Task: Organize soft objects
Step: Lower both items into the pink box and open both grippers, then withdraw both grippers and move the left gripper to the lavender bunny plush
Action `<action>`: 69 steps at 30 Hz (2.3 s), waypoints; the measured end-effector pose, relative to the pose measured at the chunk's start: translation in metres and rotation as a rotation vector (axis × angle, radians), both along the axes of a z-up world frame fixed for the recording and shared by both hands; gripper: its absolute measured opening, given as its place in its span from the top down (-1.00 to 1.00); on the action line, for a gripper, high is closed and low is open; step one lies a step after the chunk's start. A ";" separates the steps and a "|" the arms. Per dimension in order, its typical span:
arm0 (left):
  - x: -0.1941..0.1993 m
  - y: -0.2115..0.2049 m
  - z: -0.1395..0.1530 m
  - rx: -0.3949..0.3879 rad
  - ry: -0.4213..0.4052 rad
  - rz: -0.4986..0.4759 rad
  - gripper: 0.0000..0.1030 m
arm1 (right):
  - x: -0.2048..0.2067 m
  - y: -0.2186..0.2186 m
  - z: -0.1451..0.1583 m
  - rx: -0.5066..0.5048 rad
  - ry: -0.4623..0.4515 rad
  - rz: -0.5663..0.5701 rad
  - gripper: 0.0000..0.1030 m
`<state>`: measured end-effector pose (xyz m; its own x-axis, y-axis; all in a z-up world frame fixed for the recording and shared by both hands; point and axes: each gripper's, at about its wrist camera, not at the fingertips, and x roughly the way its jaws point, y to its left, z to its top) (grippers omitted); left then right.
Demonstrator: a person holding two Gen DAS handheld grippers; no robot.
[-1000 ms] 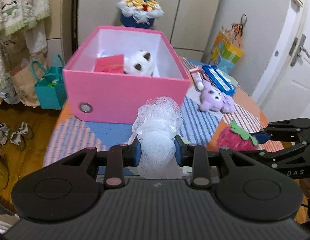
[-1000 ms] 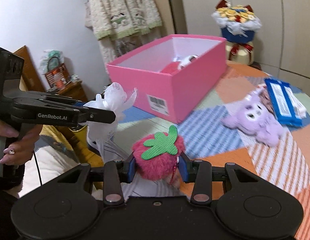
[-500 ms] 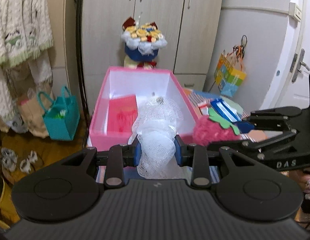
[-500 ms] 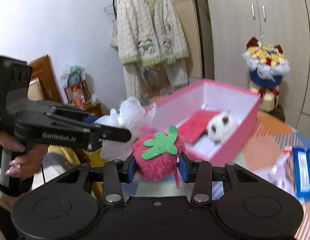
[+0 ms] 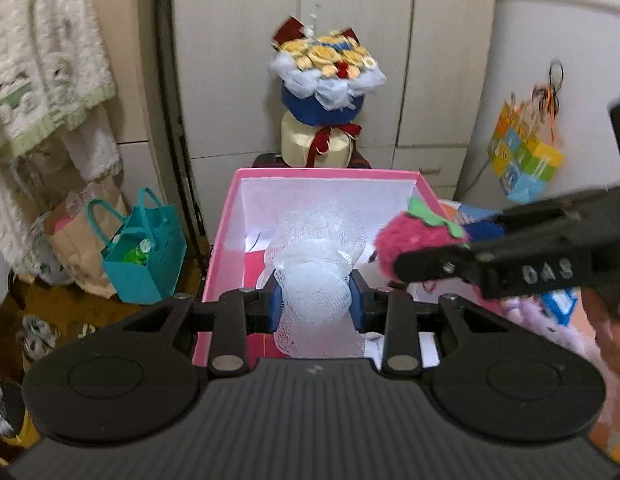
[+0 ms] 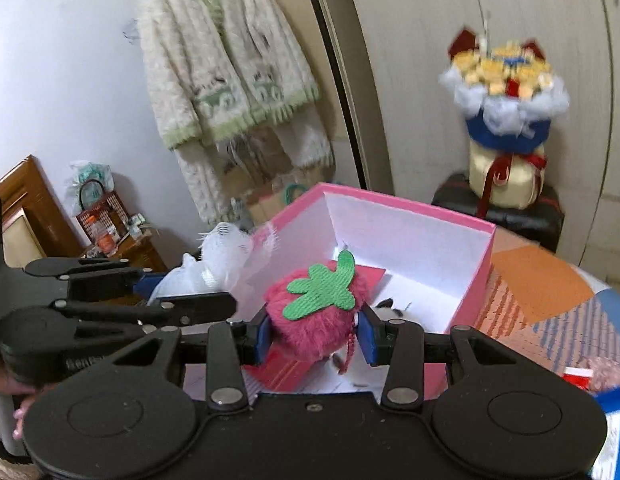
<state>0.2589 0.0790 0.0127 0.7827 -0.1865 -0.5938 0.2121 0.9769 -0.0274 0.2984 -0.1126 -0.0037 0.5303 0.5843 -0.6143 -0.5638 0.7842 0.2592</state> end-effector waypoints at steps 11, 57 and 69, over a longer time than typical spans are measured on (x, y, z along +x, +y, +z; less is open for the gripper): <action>0.055 -0.017 -0.026 0.101 0.071 -0.031 0.39 | 0.073 0.018 -0.027 -0.071 0.101 -0.059 0.05; -0.145 -0.012 0.037 0.171 -0.046 -0.168 -0.22 | -0.141 -0.015 0.056 -0.194 -0.181 -0.035 -0.66; -0.187 -0.044 0.042 0.240 -0.082 -0.248 -0.27 | -0.207 -0.051 0.057 -0.254 -0.225 -0.054 -0.76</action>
